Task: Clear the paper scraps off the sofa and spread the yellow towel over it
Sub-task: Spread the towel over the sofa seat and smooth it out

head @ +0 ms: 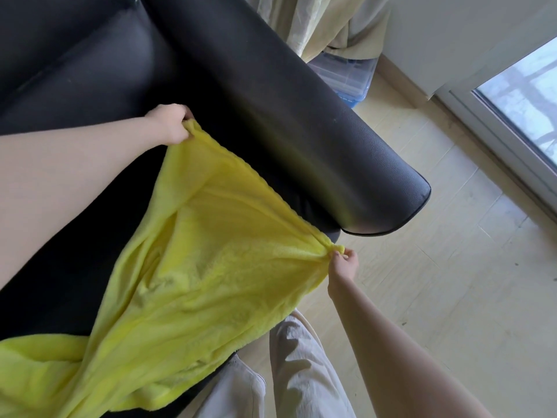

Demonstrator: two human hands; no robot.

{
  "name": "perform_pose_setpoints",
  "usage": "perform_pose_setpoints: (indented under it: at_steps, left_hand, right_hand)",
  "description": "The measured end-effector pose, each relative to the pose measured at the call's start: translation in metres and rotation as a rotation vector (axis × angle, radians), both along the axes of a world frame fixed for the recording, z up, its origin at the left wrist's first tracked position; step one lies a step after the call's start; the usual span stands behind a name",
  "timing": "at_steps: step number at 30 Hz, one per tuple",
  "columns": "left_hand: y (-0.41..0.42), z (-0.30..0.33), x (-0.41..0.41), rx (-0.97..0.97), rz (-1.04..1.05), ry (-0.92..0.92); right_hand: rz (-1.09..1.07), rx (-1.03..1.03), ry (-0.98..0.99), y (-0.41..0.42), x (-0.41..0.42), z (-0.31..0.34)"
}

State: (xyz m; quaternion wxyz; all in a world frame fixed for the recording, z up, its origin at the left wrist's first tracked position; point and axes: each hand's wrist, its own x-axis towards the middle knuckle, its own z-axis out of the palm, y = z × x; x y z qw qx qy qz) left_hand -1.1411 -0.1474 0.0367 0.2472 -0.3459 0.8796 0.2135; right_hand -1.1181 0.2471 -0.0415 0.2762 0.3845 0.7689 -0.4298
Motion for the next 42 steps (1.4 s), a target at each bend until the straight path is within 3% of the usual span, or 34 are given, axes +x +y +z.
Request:
perform_pose_setpoints:
  at_steps: [6,11,14,18,21,24,26,29,32,35,42]
  left_hand:
    - [-0.004,-0.003,0.002,-0.505,-0.122,0.118]
    - [-0.011,-0.003,-0.020,-0.614,-0.211,0.065]
    - [-0.012,-0.005,-0.036,-0.579,-0.035,0.053]
    - [-0.002,-0.023,-0.052,-0.460,0.291,0.189]
    - [0.011,-0.042,-0.048,-0.240,0.447,0.278]
    - [0.028,-0.064,-0.041,0.082,0.455,0.254]
    - [0.035,-0.076,-0.036,0.179,0.383,0.179]
    - [0.037,-0.082,-0.029,0.064,0.340,0.184]
    - [0.042,-0.075,-0.017,-0.114,0.395,0.359]
    - [0.056,-0.067,0.009,-0.163,0.423,0.465]
    - [0.152,-0.056,0.125,-0.043,0.207,0.574]
  right_hand:
    - [0.023,-0.011,0.007,-0.004,-0.002,0.000]
    - [0.022,-0.055,-0.038,-0.010,-0.010,-0.001]
    - [0.041,-0.050,-0.045,-0.014,-0.013,-0.001]
    - [0.030,-0.002,0.024,-0.026,-0.017,-0.002]
    - [-0.102,0.009,0.048,-0.033,-0.019,-0.003]
    - [-0.215,0.013,0.054,-0.039,-0.023,-0.003]
    - [-0.220,0.033,0.064,-0.043,-0.023,-0.003]
    - [-0.141,0.120,0.103,-0.046,-0.022,-0.005]
    - [0.007,0.362,0.093,-0.052,-0.014,-0.002]
    - [0.052,0.524,0.038,-0.066,-0.002,0.009]
    - [-0.027,0.262,-0.110,-0.089,0.056,0.023]
